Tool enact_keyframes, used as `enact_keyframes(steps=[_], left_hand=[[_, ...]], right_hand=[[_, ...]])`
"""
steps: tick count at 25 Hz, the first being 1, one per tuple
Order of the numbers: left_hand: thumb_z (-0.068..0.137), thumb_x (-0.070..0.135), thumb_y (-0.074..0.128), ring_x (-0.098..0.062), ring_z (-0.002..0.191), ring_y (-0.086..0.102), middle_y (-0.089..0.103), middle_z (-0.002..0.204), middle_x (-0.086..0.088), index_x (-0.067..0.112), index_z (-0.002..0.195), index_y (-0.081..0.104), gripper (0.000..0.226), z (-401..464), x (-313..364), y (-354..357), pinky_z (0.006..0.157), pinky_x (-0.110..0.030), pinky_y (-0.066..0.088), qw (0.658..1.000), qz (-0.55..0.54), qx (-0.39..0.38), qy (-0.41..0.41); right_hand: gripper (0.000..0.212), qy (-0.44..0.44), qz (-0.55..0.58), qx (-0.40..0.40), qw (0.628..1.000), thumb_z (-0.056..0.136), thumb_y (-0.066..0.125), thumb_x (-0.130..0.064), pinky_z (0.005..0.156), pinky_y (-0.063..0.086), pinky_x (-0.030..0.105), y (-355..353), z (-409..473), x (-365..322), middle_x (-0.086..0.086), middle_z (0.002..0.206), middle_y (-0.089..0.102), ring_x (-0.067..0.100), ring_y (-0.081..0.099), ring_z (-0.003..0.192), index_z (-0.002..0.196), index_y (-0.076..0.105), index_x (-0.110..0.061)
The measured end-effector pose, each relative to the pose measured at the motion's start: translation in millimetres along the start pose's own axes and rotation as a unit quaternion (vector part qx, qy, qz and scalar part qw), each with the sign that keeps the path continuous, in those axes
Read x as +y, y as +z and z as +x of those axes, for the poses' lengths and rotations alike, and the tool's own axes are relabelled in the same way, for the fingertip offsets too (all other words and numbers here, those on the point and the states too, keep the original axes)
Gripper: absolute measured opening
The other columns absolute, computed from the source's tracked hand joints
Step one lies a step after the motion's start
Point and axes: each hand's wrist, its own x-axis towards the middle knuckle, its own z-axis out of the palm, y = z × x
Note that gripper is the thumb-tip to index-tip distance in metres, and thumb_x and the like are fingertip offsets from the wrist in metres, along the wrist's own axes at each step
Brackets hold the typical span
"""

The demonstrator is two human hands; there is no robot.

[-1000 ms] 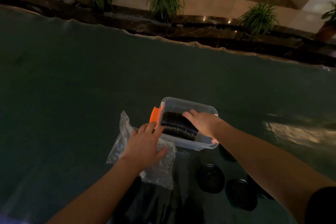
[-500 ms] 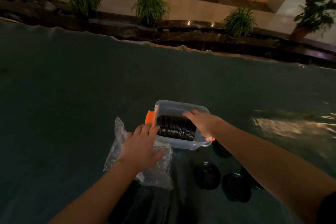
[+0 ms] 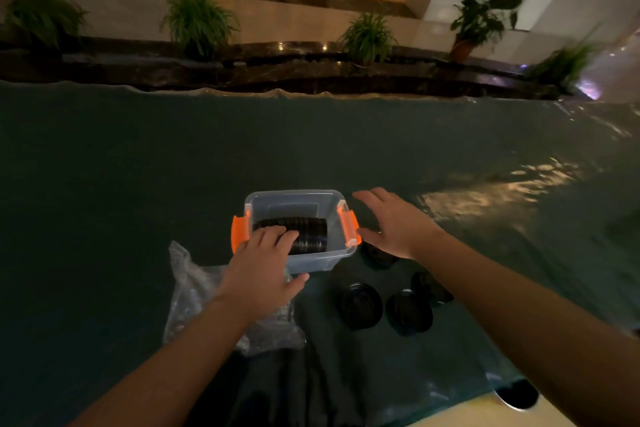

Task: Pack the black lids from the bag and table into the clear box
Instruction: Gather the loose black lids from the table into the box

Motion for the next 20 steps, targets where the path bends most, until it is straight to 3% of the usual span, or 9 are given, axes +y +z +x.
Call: enact_keyframes(steps=[5, 8, 12, 16, 20], left_hand=[[0.08, 0.06, 0.063, -0.021, 0.116, 0.052, 0.055, 0.128, 0.0, 0.022, 0.135, 0.047, 0.069, 9, 46, 17, 0.096, -0.04, 0.05, 0.997, -0.017, -0.003, 0.071], [0.08, 0.062, 0.061, -0.022, 0.124, 0.048, 0.052, 0.135, -0.001, 0.023, 0.14, 0.043, 0.074, 12, 73, 46, 0.1, -0.042, 0.047, 0.995, -0.004, -0.056, 0.085], [0.078, 0.065, 0.061, -0.022, 0.134, 0.04, 0.044, 0.146, -0.002, 0.026, 0.148, 0.033, 0.085, 21, 104, 93, 0.106, -0.042, 0.044, 0.991, 0.019, -0.125, 0.047], [0.072, 0.067, 0.065, -0.027, 0.143, 0.028, 0.03, 0.157, -0.005, 0.029, 0.152, 0.021, 0.099, 26, 123, 129, 0.109, -0.05, 0.04, 0.98, 0.041, -0.194, -0.028], [0.067, 0.065, 0.073, -0.03, 0.143, 0.027, 0.026, 0.159, -0.005, 0.031, 0.154, 0.016, 0.109, 33, 136, 149, 0.108, -0.054, 0.041, 0.966, 0.042, -0.235, -0.097]], right_hand=[[0.07, 0.086, 0.018, 0.0, 0.996, 0.089, 0.066, -0.047, 0.101, 0.047, 0.042, 18, -70, 42, 0.004, 0.143, 0.044, 0.028, 0.047, 0.129, 0.148, 0.036, -0.023], [0.074, 0.091, 0.006, -0.039, 0.995, 0.086, 0.067, -0.054, 0.103, 0.045, 0.043, 40, -104, 69, 0.004, 0.143, 0.045, 0.028, 0.041, 0.131, 0.147, 0.039, -0.024], [0.086, 0.046, -0.048, -0.1, 0.993, 0.078, 0.065, -0.066, 0.106, 0.038, 0.044, 78, -130, 98, 0.002, 0.149, 0.042, 0.027, 0.029, 0.139, 0.149, 0.037, -0.027], [0.101, -0.011, -0.056, -0.147, 0.987, 0.072, 0.066, -0.071, 0.114, 0.021, 0.056, 112, -133, 116, 0.005, 0.161, 0.027, 0.03, 0.01, 0.15, 0.154, 0.024, -0.029], [0.109, -0.074, -0.059, -0.169, 0.981, 0.067, 0.065, -0.076, 0.115, 0.015, 0.058, 134, -128, 128, 0.008, 0.158, 0.032, 0.031, 0.01, 0.15, 0.154, 0.022, -0.027]])
